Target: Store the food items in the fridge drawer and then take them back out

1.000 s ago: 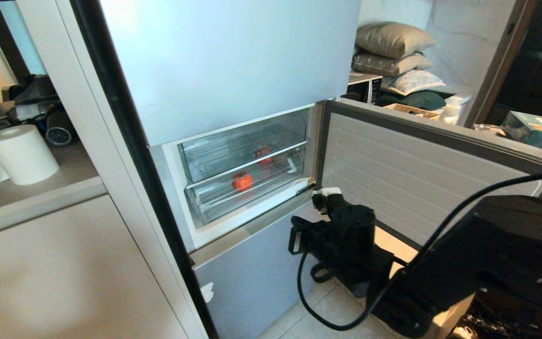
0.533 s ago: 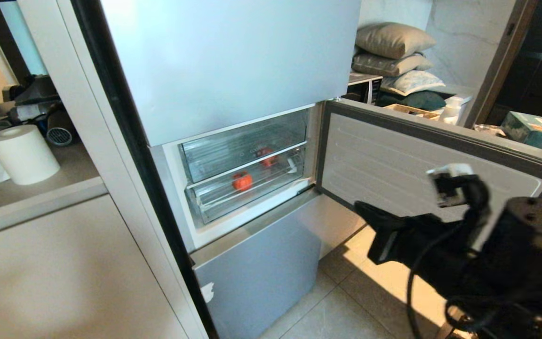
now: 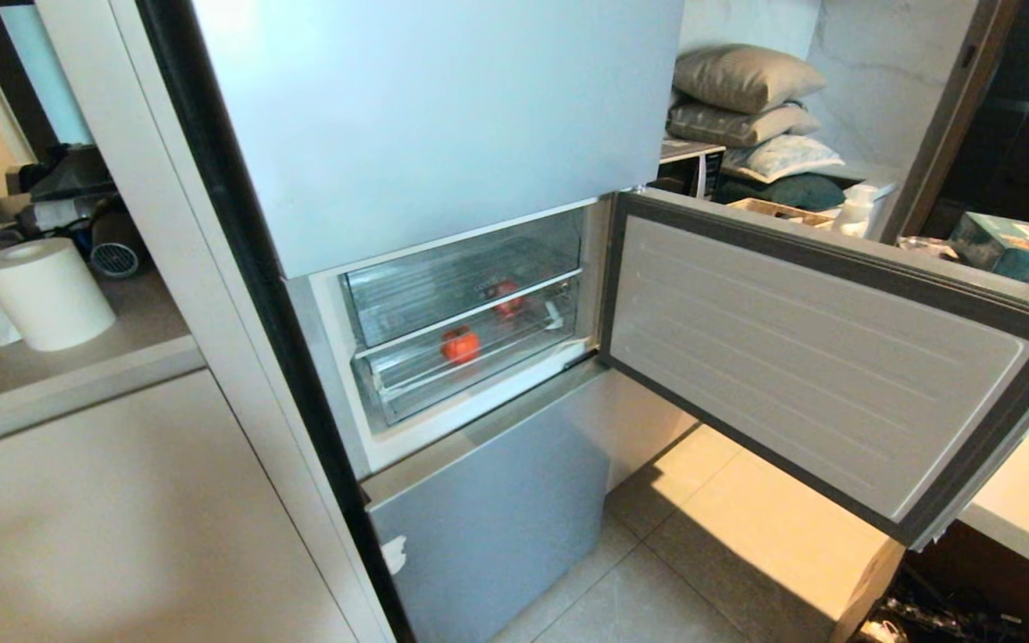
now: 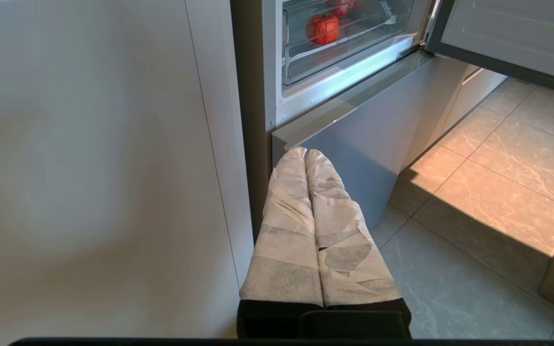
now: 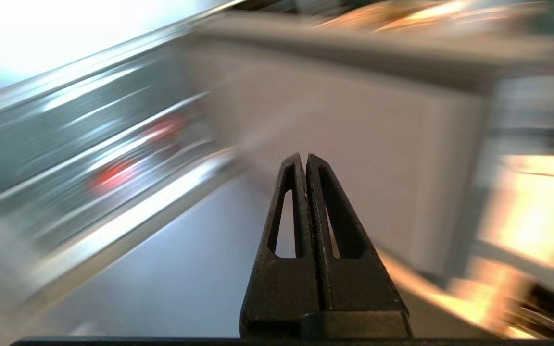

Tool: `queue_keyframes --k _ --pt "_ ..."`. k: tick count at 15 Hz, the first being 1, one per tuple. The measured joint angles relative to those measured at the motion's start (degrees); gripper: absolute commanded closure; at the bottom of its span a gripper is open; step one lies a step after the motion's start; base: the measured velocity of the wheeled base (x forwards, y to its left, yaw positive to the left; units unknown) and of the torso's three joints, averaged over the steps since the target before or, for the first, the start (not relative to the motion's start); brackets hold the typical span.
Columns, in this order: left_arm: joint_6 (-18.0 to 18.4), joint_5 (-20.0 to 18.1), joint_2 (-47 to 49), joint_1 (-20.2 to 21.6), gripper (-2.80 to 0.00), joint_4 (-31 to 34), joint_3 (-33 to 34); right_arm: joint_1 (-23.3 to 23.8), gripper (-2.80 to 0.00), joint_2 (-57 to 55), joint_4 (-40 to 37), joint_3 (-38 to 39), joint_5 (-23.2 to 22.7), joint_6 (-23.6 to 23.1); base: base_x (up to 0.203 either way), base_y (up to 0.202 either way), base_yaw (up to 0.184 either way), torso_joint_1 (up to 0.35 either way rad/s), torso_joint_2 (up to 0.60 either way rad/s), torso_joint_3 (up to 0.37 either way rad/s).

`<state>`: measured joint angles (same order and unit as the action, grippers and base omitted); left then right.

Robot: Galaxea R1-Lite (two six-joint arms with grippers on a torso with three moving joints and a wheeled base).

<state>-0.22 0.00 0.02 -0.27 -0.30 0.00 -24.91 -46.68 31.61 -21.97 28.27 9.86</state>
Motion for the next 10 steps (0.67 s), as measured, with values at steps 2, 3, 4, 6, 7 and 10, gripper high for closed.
queue_keyframes --k 2,3,4,6,7,10 --pt "0.00 0.00 0.00 0.00 0.00 0.00 0.00 13.61 0.00 4.04 -2.99 -1.05 -2.97 1.40 0.000 0.000 0.000 0.000 0.00 0.000" --pt "-0.01 0.00 0.00 0.00 0.00 -0.01 0.00 21.32 0.00 5.28 -3.68 -1.77 -5.57 2.85 0.000 0.000 0.000 0.000 0.00 0.000" --pt "0.00 0.00 0.00 0.00 0.00 -0.02 0.00 29.03 0.00 5.80 -4.13 -2.45 -8.77 4.74 0.000 0.000 0.000 0.000 0.00 0.000" --pt "0.00 0.00 0.00 0.00 0.00 -0.02 0.00 43.47 0.00 4.48 -4.33 -4.14 -16.13 10.11 0.000 0.000 0.000 0.000 0.00 0.000" --pt "-0.01 0.00 0.00 0.00 0.00 -0.02 0.00 49.61 0.00 2.47 -3.71 -5.08 -20.18 13.35 0.000 0.000 0.000 0.000 0.00 0.000" --pt "0.01 0.00 0.00 0.00 0.00 -0.02 0.00 63.81 0.00 -8.61 2.93 -6.93 -30.57 21.34 0.000 0.000 0.000 0.000 0.00 0.000"
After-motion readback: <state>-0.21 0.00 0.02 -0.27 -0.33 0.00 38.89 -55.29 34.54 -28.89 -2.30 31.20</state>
